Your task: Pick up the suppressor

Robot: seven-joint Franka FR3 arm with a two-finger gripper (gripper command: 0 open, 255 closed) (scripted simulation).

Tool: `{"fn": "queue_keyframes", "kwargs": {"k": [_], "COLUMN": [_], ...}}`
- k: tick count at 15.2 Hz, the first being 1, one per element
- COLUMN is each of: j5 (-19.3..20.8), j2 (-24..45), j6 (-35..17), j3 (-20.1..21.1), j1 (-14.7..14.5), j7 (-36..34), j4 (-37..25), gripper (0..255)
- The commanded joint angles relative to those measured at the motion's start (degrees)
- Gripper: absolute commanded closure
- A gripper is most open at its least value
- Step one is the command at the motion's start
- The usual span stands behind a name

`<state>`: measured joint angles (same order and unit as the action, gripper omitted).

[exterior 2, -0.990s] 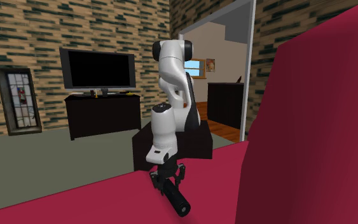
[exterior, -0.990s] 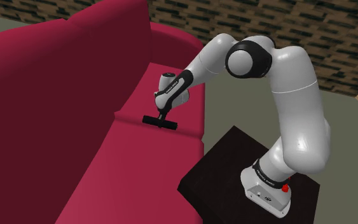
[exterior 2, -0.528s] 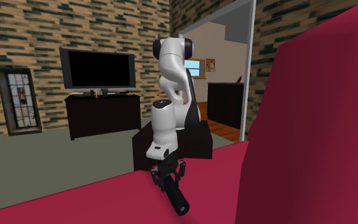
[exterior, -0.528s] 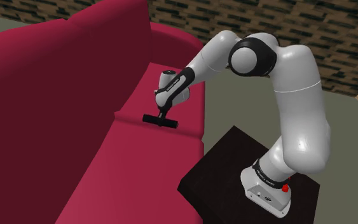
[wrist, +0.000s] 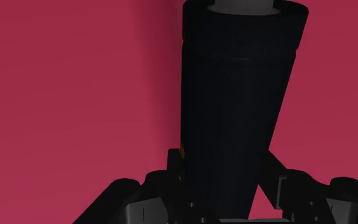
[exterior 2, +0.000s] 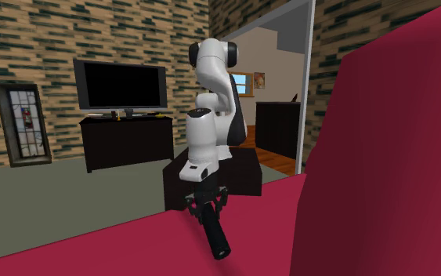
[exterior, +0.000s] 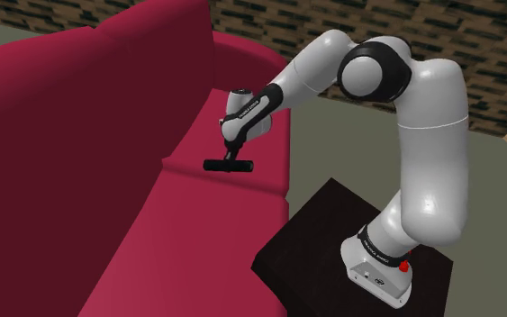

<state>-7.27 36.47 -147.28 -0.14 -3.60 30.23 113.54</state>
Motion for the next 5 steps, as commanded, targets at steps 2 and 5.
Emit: {"fn": "queue_keyframes", "kwargs": {"k": [2,5], "j5": [0.15,0.21], "j2": [-1.94,-2.71], "j6": [1.48,2.06], "j3": [-0.14,-0.19], "j1": [-0.09,-0.12], "j7": [-0.19,-0.27], "j4": [0.43,0.62], "gripper": [255,255]}}
